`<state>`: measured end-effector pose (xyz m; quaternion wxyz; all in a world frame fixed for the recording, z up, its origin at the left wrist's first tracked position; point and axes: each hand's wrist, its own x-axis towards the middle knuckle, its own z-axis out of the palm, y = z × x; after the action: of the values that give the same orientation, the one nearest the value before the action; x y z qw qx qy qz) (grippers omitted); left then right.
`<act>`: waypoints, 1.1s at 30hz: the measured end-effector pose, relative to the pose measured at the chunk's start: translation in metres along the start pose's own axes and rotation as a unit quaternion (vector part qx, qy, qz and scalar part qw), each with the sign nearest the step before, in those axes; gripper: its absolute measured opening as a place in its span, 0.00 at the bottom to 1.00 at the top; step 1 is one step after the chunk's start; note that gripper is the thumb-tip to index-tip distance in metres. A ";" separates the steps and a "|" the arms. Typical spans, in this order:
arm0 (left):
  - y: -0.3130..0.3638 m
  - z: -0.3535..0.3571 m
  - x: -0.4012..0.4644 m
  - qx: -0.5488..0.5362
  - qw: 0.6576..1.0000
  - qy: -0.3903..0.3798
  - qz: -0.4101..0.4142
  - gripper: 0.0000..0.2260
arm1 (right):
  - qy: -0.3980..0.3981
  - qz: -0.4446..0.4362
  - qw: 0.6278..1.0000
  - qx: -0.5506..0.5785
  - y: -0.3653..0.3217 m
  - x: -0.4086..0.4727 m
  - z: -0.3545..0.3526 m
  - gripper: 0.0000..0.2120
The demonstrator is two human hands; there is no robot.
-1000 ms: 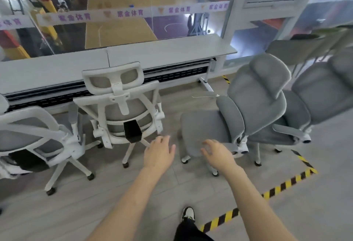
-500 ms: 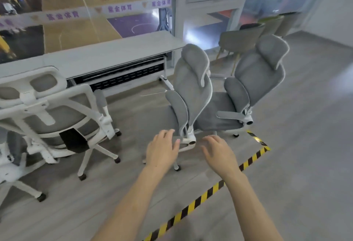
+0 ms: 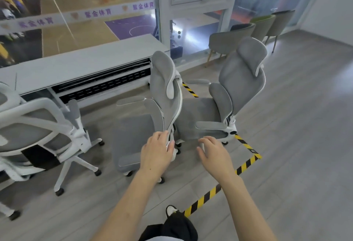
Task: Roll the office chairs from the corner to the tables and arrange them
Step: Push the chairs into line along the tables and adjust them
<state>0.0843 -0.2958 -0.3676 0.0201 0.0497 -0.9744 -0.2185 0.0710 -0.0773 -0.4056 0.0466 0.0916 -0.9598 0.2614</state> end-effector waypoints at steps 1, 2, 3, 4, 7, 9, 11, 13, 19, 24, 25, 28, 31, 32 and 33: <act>0.005 0.005 0.013 -0.002 1.000 0.001 -0.004 0.18 | 0.000 -0.004 1.000 -0.001 0.008 0.014 -0.001 0.16; 0.010 0.011 0.027 -0.005 1.000 0.001 -0.008 0.18 | -0.001 -0.007 1.000 -0.002 0.017 0.030 -0.001 0.15; 0.014 0.015 0.041 -0.008 1.000 0.001 -0.013 0.18 | -0.003 -0.012 1.000 -0.002 0.025 0.046 -0.001 0.15; 0.018 0.019 0.056 -0.009 1.000 0.002 -0.019 0.19 | -0.007 -0.018 1.000 -0.001 0.032 0.064 -0.002 0.15; 0.028 0.023 0.101 -0.007 0.999 0.019 -0.045 0.21 | -0.025 -0.049 0.998 -0.002 0.046 0.121 -0.006 0.14; 0.035 0.022 0.130 -0.005 0.998 0.027 -0.062 0.22 | -0.037 -0.068 0.997 -0.002 0.052 0.158 -0.009 0.14; 0.042 0.019 0.157 -0.005 0.996 0.034 -0.077 0.22 | -0.039 -0.080 0.996 0.003 0.054 0.194 -0.012 0.15; 0.047 0.018 0.180 0.000 0.995 0.044 -0.088 0.21 | -0.035 -0.092 0.995 0.013 0.056 0.224 -0.013 0.14; 0.055 0.015 0.229 0.006 0.988 0.056 -0.143 0.21 | -0.066 -0.154 0.985 0.035 0.054 0.311 -0.020 0.15; 0.067 0.013 0.276 0.009 0.978 0.085 -0.192 0.16 | -0.096 -0.215 0.970 0.057 0.047 0.399 -0.023 0.14; 0.071 0.013 0.284 0.010 0.975 0.094 -0.202 0.15 | -0.104 -0.229 0.966 0.060 0.045 0.416 -0.024 0.14; 0.087 0.018 0.306 0.015 0.967 0.115 -0.226 0.14 | -0.126 -0.271 0.952 0.062 0.037 0.463 -0.026 0.15; 0.101 0.022 0.332 0.020 0.962 0.115 -0.246 0.17 | -0.156 -0.333 0.928 0.057 0.027 0.506 -0.021 0.16; 0.104 0.023 0.339 0.020 0.961 0.111 -0.252 0.18 | -0.171 -0.351 0.919 0.050 0.024 0.520 -0.019 0.16; 0.107 0.024 0.345 0.017 0.960 0.104 -0.260 0.19 | -0.186 -0.367 0.910 0.038 0.020 0.533 -0.018 0.17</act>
<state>-0.2697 -0.2262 -0.3375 0.0635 0.3239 -0.9239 -0.1935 -0.4538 -0.1321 -0.3265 -0.0436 0.4865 -0.8389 0.2403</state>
